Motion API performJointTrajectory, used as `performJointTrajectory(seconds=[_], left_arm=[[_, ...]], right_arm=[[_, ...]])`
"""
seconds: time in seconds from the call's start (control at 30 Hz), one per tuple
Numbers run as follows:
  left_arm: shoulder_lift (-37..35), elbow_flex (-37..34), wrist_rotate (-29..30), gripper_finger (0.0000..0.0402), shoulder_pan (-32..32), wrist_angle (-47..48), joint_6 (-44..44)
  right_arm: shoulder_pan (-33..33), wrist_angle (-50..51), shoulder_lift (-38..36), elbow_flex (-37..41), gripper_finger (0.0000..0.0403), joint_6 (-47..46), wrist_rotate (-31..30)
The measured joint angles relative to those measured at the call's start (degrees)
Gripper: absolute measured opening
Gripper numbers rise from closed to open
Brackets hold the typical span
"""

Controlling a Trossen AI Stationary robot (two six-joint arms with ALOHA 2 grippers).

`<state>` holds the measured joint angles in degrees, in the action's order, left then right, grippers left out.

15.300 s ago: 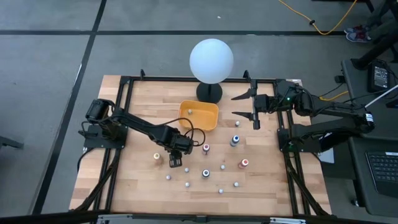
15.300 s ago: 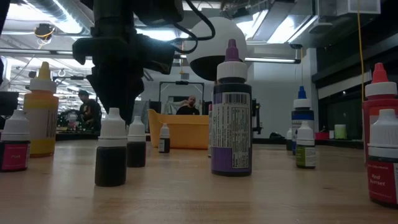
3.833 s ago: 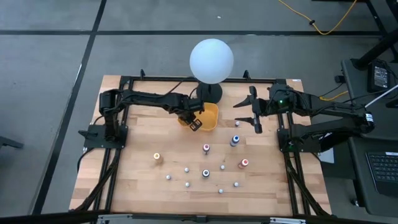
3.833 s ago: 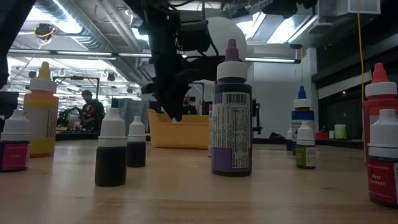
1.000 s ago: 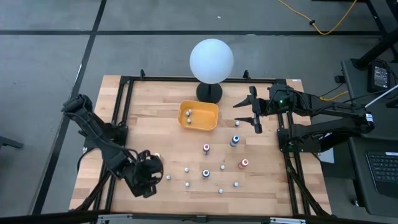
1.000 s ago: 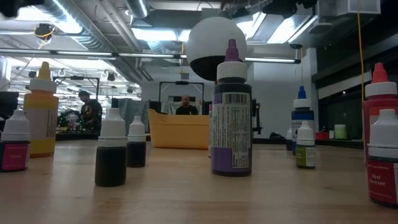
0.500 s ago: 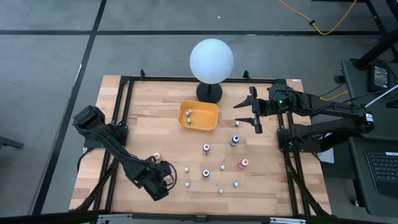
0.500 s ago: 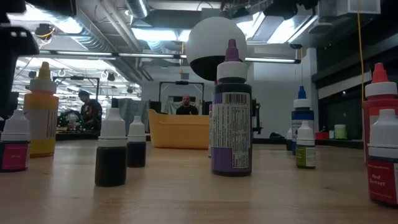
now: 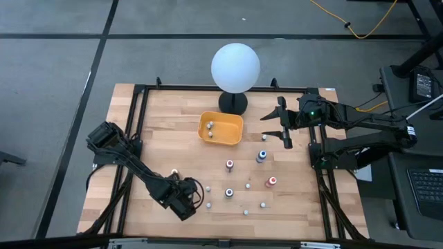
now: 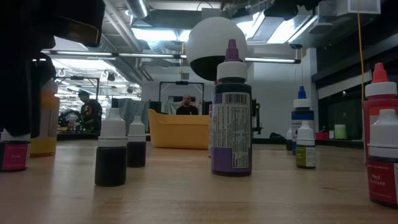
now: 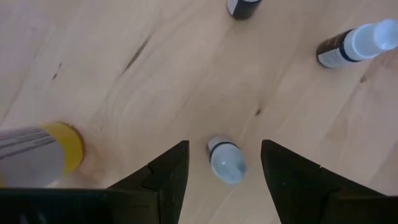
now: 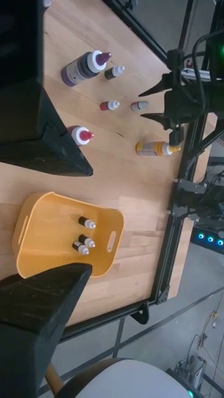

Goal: Pick & Place food coloring
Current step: Put the small pink food coloring bottle into the yellow bin

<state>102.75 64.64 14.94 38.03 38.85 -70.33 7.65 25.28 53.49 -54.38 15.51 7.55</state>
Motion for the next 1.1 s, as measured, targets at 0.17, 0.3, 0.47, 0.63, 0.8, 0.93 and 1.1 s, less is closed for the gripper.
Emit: performJointTrajectory(seconds=[0.17, 0.3, 0.47, 0.63, 0.8, 0.93, 1.1], left_arm=[[0.1, 0.0, -0.3, 0.0169, -0.4, 0.1, 0.1], [0.1, 0.0, -2.0, 0.0128, -0.7, 0.1, 0.6], [0.1, 0.0, -2.8, 0.0073, -0.6, 0.2, 0.6], [0.1, 0.0, -2.6, 0.0054, -0.6, 0.1, 0.6], [-1.0, 0.2, -2.6, 0.0062, -0.6, 0.0, 0.6], [-4.5, 3.9, -0.3, 0.0058, -1.0, 3.0, 1.4], [-10.6, 11.2, 2.2, 0.0057, -2.5, 12.2, 2.6]], right_arm=[[0.0, 0.0, 0.0, 0.0, 0.0241, 0.0, 0.0], [0.0, 0.0, 0.0, 0.0, 0.0241, 0.0, 0.0], [0.0, 0.0, 0.0, 0.0, 0.0241, 0.0, 0.0], [0.0, 0.0, 0.0, 0.0, 0.0241, 0.0, 0.0], [0.0, 0.0, 0.0, 0.0, 0.0241, 0.0, 0.0], [0.0, 0.0, 0.0, 0.0, 0.0241, 0.0, 0.0], [0.0, -0.1, 0.0, 0.0, 0.0241, 0.0, 0.0]])
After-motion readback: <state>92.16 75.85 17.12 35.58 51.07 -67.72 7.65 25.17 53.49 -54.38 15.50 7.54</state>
